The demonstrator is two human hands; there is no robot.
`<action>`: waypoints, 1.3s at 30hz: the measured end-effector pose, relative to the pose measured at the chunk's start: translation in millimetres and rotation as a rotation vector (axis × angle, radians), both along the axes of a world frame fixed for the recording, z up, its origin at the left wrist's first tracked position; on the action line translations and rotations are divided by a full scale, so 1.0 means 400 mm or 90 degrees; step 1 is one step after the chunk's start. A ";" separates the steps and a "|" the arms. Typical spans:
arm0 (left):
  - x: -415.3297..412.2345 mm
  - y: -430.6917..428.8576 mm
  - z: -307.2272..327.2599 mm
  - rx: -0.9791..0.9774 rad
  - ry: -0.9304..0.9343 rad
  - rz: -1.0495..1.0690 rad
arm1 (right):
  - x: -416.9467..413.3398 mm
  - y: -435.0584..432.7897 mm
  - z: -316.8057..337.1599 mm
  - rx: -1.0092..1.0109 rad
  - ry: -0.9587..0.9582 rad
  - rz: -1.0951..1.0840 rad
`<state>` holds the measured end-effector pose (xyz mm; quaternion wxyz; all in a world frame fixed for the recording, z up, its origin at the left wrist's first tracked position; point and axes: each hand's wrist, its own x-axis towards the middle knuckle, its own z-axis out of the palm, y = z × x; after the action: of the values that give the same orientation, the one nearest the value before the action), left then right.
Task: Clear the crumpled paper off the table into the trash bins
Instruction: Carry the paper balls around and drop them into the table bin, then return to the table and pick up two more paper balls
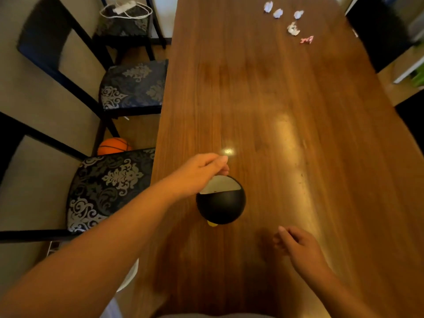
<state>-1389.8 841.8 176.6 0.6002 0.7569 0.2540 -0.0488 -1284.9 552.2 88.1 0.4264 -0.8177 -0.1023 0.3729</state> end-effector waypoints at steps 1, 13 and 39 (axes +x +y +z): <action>-0.006 0.005 0.006 -0.014 -0.032 0.043 | 0.000 -0.005 0.004 -0.002 -0.002 -0.010; -0.430 -0.146 -0.232 -0.011 0.148 0.209 | -0.238 -0.274 -0.033 -0.157 0.134 -0.155; -0.365 -1.086 -0.441 0.032 0.400 -0.348 | -0.721 -1.296 -0.242 -0.205 0.297 -0.473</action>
<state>-1535.8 407.3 0.2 0.4396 0.7592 0.2158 -0.4287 -1573.4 33.6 -8.7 0.4102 -0.7491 0.3551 0.3801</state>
